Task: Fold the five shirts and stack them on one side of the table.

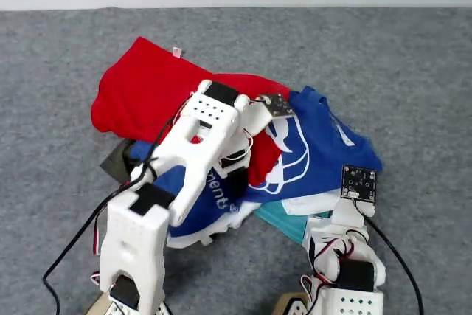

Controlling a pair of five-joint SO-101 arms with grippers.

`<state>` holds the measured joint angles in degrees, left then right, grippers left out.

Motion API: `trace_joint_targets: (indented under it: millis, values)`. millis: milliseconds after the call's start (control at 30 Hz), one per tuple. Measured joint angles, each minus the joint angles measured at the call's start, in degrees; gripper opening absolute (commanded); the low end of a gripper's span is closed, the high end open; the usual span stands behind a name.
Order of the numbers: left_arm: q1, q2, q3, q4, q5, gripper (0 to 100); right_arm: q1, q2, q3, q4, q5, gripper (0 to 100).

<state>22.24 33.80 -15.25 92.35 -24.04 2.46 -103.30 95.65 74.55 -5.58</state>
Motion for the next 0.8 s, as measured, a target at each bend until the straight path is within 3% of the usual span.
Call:
trace_joint_targets:
  millis: [133,300,533,800]
  values:
    - [-1.3,0.9,-3.5,-0.2,0.9,0,0.0,0.0,0.0,0.0,0.0,0.9]
    - [-6.3,0.6,-14.4,5.6,1.8,0,0.0,0.0,0.0,0.0,0.0,0.9]
    - [-17.7,-9.7,-30.9,6.9,6.4,0,0.0,0.0,0.0,0.0,0.0,0.9]
    - [-34.4,-18.9,-34.7,7.0,6.9,0,0.0,0.0,0.0,0.0,0.0,0.9]
